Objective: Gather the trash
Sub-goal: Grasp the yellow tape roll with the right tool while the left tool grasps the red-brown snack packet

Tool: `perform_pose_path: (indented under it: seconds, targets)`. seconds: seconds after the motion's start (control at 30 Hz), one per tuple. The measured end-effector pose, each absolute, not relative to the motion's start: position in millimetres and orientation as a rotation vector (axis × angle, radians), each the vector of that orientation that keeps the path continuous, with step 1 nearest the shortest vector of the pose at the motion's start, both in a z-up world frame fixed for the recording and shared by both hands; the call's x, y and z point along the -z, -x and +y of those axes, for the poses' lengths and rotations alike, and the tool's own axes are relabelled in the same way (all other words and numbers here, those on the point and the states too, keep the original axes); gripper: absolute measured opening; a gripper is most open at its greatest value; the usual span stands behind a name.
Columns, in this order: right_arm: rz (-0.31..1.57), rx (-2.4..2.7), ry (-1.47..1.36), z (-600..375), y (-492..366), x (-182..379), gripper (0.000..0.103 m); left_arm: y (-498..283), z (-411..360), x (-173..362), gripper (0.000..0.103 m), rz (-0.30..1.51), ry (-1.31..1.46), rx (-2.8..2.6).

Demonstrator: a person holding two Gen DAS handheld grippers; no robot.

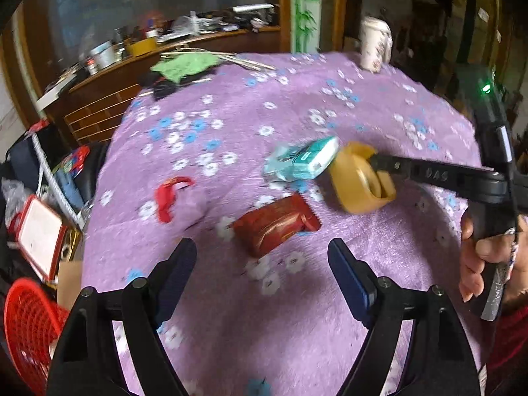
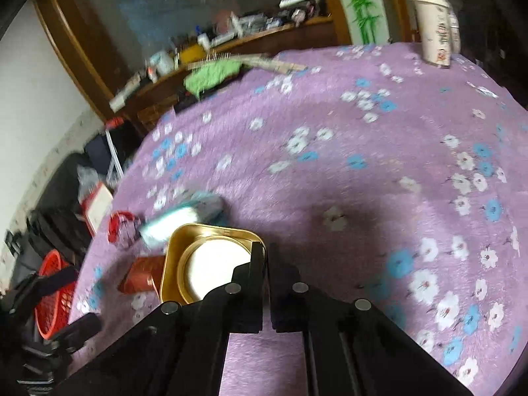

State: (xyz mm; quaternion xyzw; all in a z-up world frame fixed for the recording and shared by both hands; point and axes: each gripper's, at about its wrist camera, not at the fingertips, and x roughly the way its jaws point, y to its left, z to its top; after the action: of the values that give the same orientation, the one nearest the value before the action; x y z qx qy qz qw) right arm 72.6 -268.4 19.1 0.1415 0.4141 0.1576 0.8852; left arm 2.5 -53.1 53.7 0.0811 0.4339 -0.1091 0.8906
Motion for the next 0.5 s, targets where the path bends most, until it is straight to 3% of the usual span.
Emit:
perform_pose_path:
  seconds: [0.23,0.5]
  targets:
    - [0.718,-0.377,-0.326,-289,-65,-37,0.003,-30,-75,-41,0.081,0.898,-0.256,0.267]
    - [0.699,-0.414,-0.34,-291,-61,-42,0.004,-52,-71,-17,0.081,0.953,-0.241,0.303]
